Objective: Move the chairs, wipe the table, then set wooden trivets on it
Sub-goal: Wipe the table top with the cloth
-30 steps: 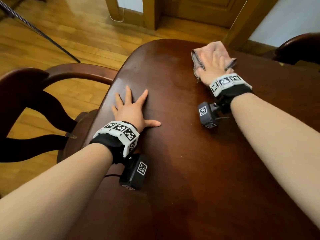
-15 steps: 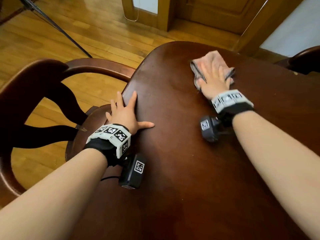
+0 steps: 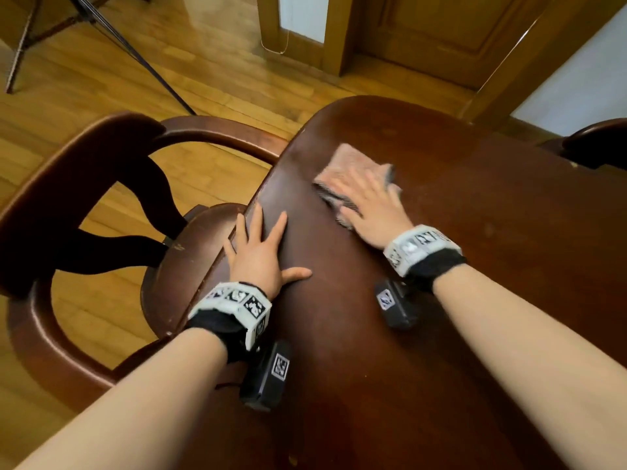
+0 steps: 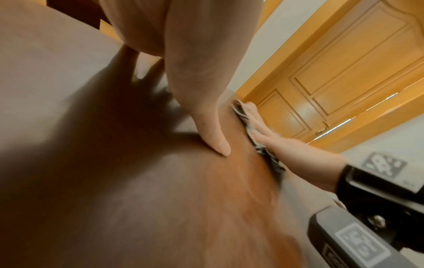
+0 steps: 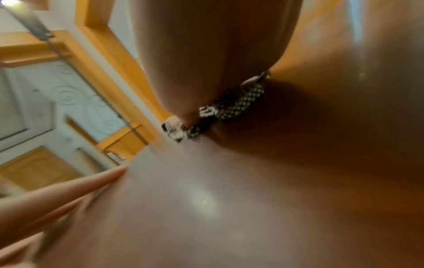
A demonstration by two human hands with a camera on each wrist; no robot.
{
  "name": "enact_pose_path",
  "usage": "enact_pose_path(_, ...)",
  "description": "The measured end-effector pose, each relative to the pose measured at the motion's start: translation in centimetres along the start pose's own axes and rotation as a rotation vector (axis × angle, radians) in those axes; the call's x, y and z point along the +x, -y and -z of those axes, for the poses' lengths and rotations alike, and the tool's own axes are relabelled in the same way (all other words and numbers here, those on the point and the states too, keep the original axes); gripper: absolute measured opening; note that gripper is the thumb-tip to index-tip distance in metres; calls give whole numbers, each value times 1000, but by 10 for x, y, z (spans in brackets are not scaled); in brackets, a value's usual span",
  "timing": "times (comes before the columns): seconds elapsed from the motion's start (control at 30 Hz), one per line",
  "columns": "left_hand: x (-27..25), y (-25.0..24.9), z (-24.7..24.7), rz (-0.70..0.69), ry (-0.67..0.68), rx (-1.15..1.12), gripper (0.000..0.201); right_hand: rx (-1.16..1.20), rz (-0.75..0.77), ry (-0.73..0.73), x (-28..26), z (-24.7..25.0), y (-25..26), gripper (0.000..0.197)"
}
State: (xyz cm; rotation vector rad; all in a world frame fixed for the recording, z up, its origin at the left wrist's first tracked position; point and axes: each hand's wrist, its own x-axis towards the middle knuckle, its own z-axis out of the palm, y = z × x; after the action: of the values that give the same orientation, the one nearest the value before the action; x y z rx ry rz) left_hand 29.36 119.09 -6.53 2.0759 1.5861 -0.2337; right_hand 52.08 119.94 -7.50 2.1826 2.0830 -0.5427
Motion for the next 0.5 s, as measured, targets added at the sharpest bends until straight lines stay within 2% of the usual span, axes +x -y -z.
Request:
enact_pose_path(0.1,-16,7,-5,-8,14,44,102,121,-378,-55,-15,6,-43,58)
enact_pose_path(0.17,-22,8,-8,-15,15,63,100,136,-506,-12,-1,11,-39,58)
enact_pose_path(0.23,-28,7,-11,-24,25,54,99,95,-437,9,20,10,-12,58)
enact_pose_path(0.33,-36,11,-16,-54,20,59,96,32,-129,12,26,-3,46,56)
enact_pose_path(0.43,-45,17,-20,-86,4,64,94,-3,47,50,-20,-23,78,53)
enact_pose_path(0.5,-50,20,-22,-96,-3,74,94,5,55,43,-58,-32,63,53)
